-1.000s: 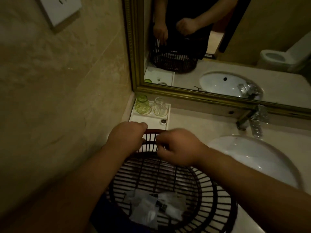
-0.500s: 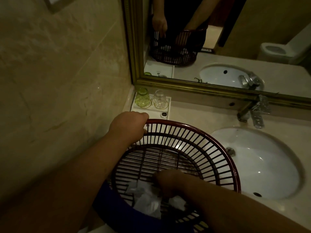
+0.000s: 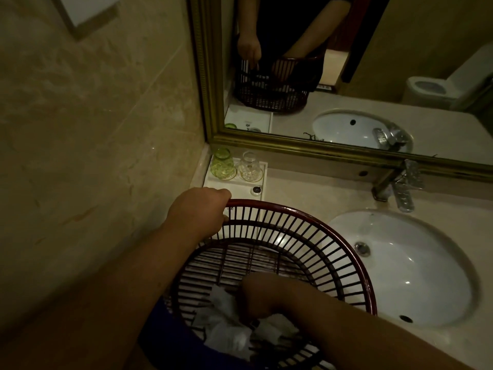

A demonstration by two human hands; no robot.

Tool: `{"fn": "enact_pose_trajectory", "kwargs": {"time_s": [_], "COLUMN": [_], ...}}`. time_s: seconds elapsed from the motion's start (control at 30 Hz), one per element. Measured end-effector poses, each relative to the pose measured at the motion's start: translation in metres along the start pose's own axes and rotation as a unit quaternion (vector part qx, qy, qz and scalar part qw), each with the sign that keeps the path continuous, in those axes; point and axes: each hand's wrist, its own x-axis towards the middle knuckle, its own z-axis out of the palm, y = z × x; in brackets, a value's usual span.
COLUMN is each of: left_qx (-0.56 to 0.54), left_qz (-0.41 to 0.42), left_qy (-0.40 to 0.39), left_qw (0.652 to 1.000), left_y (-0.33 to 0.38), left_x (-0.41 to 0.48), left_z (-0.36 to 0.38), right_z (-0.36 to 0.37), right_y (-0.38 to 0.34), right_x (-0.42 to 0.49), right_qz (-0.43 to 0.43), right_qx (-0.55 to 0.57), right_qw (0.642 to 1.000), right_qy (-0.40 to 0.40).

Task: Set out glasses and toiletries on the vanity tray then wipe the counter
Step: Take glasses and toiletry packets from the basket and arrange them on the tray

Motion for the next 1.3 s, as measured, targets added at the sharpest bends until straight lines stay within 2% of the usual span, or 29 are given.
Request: {"fn": "enact_pose_trajectory", "kwargs": {"time_s": [0.13, 0.27, 0.43, 0.53, 0.67, 0.87, 0.93, 1.03, 1.17, 1.3], "left_qx": [0.012, 0.017, 0.012, 0.011, 0.012, -0.016, -0.018, -0.008, -0.005, 0.001], "left_qz": [0.005, 0.002, -0.008, -0.02, -0.014, -0.011, -0.01, -0.003, -0.006, -0.008], "left_qy": [0.006, 0.011, 0.007, -0.003, -0.008, -0.023, -0.021, -0.027, -0.035, -0.035], "left_qw": [1.0, 1.0, 1.0, 1.0, 1.0, 1.0, 1.0, 1.0, 0.999, 0.999], "left_y": [0.0, 0.0, 0.0, -0.001, -0.004, -0.007, -0.007, -0.008, -0.006, -0.003], "left_x": [0.0, 0.0, 0.002, 0.002, 0.003, 0.006, 0.006, 0.005, 0.004, 0.005], "left_z": [-0.001, -0.002, 0.0, 0.002, 0.007, 0.009, 0.01, 0.01, 0.008, 0.005], "right_z": [-0.019, -0.04, -0.066, -0.086, -0.123, -0.19, -0.209, -0.226, -0.224, -0.215], "right_y": [0.009, 0.026, 0.036, 0.032, 0.025, 0.028, 0.031, 0.037, 0.049, 0.063], "right_x": [-0.017, -0.041, -0.072, -0.089, -0.102, -0.094, -0.077, -0.043, 0.021, 0.086], "right_qz": [-0.015, -0.019, -0.044, -0.09, -0.135, -0.145, -0.125, -0.095, -0.032, 0.046], "right_qx": [0.099, 0.237, 0.34, 0.41, 0.459, 0.455, 0.462, 0.48, 0.493, 0.532], "right_qw": [0.991, 0.957, 0.885, 0.831, 0.775, 0.74, 0.737, 0.756, 0.802, 0.817], "right_qy": [0.091, 0.167, 0.315, 0.366, 0.413, 0.474, 0.477, 0.435, 0.335, 0.218]}}
